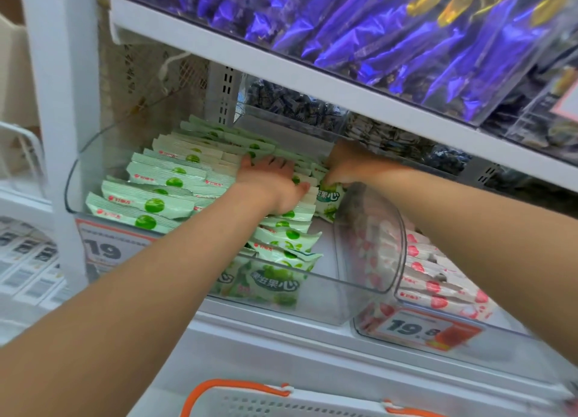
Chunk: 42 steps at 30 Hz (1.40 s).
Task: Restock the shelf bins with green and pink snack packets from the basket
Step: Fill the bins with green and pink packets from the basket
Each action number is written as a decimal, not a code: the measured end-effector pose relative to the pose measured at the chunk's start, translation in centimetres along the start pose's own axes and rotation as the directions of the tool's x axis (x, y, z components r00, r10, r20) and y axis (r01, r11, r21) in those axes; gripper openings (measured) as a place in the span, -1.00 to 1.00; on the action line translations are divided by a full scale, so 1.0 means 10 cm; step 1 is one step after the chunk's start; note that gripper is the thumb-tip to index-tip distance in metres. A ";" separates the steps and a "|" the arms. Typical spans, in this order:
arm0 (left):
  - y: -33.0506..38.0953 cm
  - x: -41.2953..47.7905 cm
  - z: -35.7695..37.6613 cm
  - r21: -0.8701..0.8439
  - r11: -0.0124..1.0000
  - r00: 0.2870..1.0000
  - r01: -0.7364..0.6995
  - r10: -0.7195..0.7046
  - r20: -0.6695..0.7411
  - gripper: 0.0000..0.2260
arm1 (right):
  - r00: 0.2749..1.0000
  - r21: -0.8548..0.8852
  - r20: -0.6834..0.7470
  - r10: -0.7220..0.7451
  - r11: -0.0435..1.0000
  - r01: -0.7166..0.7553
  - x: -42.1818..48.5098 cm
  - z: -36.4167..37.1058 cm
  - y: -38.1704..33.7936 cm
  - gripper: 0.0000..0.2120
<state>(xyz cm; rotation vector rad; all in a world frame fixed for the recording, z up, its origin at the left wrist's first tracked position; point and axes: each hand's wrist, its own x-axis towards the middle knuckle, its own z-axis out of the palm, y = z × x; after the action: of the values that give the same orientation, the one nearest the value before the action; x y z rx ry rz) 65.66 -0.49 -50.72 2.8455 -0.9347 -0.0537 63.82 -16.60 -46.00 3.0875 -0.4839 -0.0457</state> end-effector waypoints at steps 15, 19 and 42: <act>0.09 -0.30 -0.12 -0.091 0.995 0.958 -0.030 0.003 -0.286 -0.61 | 0.986 -0.053 -0.154 -0.055 0.997 0.048 -0.74 -0.05 -0.19 -0.83; 0.31 -0.95 -0.33 -0.282 0.959 0.931 -0.013 -0.091 -0.354 -0.86 | 0.957 0.112 -0.259 -0.132 0.980 0.166 -1.43 0.00 -0.26 -0.90; 0.73 -2.39 2.09 -0.037 0.986 0.789 0.165 -0.109 0.604 -0.85 | 0.736 0.112 0.464 -0.494 0.856 0.504 -3.60 3.51 0.22 -0.36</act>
<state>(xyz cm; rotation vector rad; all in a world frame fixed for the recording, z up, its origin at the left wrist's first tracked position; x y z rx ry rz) 40.49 5.24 -70.53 2.8357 -0.7729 -1.0470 27.81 -8.12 -80.11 3.0564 0.3783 -0.8305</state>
